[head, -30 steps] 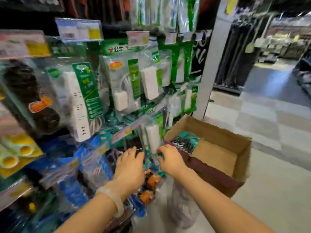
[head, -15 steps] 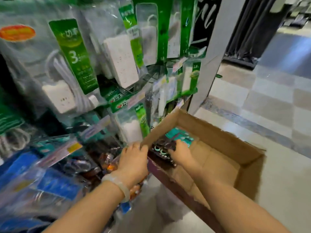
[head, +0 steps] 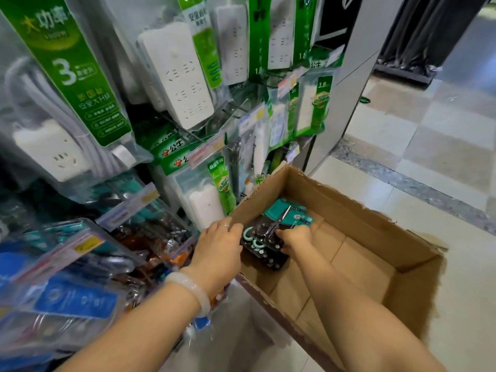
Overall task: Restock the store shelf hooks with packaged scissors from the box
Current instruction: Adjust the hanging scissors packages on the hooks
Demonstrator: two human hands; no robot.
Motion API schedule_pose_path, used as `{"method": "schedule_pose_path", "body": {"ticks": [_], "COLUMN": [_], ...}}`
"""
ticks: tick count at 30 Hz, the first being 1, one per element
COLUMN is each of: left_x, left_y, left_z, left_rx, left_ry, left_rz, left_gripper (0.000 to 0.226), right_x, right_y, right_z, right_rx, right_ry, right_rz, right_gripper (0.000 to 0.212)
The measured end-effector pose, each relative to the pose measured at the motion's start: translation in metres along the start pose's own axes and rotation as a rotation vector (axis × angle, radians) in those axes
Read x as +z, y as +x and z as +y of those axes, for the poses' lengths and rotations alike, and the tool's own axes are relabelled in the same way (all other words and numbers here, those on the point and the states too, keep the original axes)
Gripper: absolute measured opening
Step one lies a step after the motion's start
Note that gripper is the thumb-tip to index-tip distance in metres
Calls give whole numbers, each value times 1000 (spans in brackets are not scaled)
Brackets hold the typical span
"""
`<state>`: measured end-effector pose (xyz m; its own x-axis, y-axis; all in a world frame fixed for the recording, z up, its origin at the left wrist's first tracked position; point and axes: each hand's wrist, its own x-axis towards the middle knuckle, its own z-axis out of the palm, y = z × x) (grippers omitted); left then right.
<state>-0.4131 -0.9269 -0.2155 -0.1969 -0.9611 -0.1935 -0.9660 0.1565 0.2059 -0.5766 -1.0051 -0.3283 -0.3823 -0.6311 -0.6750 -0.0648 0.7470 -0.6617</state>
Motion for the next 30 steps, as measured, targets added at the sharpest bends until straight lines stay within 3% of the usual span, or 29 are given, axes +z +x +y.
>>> {"method": "schedule_pose_path", "body": {"ticks": [5,7,10,13,16,18,22,27,30], "left_x": [-7,-9,-17,-27,-33,-33,-24,-14,-10], "left_y": [8,15,22,28,30,28,18,9,4], "left_z": [10,16,29,29,14,0,-26,-49,-57], "left_rx": [-28,-77,-193,-314,-415,-456,-526,-602,-629], "left_ry": [-175,-325,-727,-1179,-1342,-1350,-1328,-1271,-1273], "left_rz": [36,58,103,228,308,335,347,390,397], "left_gripper": [41,48,54,37,24,14,8,23,26], "right_x": [-35,-43,-46,-41,-32,-26,-9,15,24], "right_y": [-36,-63,-93,-109,-111,-93,-27,-3,3], "right_z": [7,13,9,-11,-23,-23,-3,-3,-11], "right_rx": [-70,-211,-439,-607,-636,-538,-301,-198,-109], "right_ry": [378,374,335,242,183,123,-188,-382,-310], "right_rz": [-121,-194,-338,-436,-517,-452,-61,53,111], "right_gripper": [13,13,22,23,14,12,40,98,107]}}
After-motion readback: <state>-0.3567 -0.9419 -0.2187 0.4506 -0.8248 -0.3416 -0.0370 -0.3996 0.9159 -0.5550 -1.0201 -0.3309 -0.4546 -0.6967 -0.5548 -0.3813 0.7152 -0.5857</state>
